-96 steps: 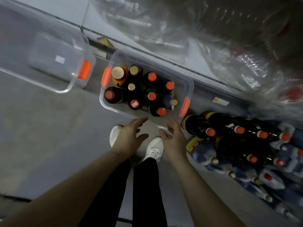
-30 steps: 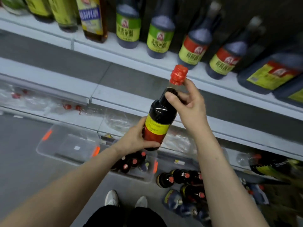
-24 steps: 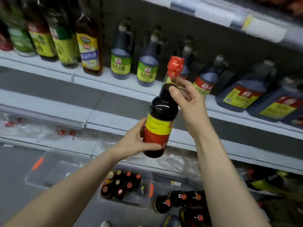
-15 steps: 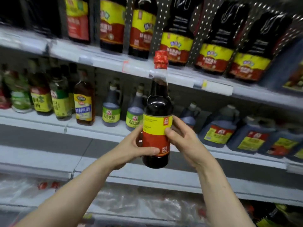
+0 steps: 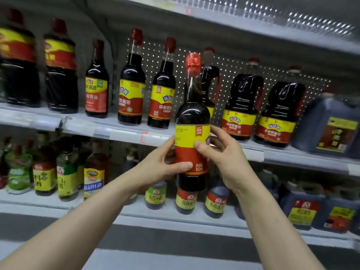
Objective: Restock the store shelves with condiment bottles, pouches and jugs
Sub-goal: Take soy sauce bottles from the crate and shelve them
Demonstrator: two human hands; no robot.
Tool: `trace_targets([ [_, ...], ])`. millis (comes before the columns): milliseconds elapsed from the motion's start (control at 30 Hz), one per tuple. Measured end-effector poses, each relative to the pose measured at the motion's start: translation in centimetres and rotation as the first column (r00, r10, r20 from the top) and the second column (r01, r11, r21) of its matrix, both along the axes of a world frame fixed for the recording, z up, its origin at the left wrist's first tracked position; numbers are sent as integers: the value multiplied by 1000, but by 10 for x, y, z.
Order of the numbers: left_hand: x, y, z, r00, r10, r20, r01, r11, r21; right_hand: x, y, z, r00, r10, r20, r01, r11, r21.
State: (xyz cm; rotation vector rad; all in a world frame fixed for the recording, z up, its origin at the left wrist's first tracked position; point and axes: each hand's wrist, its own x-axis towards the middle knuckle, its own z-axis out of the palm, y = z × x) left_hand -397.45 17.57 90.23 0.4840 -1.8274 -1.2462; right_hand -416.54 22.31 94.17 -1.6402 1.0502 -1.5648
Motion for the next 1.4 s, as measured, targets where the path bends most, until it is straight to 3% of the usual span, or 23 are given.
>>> trace_targets([
  [200, -7, -17, 32, 994, 108, -2, -108, 993, -49, 7, -24, 25, 999, -42, -17, 41, 996, -76],
  [333, -10, -28, 42, 967, 238, -92, -245, 967, -74, 18, -46, 36, 1000, -24, 14, 25, 992, -123],
  [433, -5, -39, 48, 953, 267, -144, -280, 956, -82, 22, -59, 46, 999, 22, -46, -27, 992, -122],
  [567, 15, -56, 61, 970, 219, -103, -230, 967, -109, 26, -76, 55, 975, 97, -198, -112, 992, -66],
  [667, 30, -74, 70, 991, 123, -43, -127, 986, -110, 25, -88, 62, 953, 230, -196, -228, 973, 35],
  [833, 49, -97, 84, 995, 86, 47, -78, 985, -157, 42, -103, 69, 974, 106, -200, -116, 993, -37],
  [900, 54, -98, 88, 980, 189, 64, -163, 944, -288, 53, -108, 71, 979, -7, -203, -14, 995, -104],
  [967, 51, -99, 87, 919, 391, 45, -329, 826, -458, 64, -112, 72, 974, -109, -197, 79, 985, -153],
  [1033, 44, -100, 83, 846, 533, 18, -456, 740, -495, 75, -116, 68, 979, -145, -146, 125, 982, -140],
  [1133, 46, -108, 76, 824, 567, -25, -501, 707, -500, 86, -116, 61, 976, -171, -136, 154, 980, -124],
  [1300, 61, -118, 71, 897, 434, -86, -430, 809, -400, 76, -111, 61, 984, -46, -174, 28, 994, -105],
  [1400, 59, -122, 72, 914, 401, -64, -395, 840, -373, 75, -115, 60, 973, -91, -214, 60, 987, -149],
])
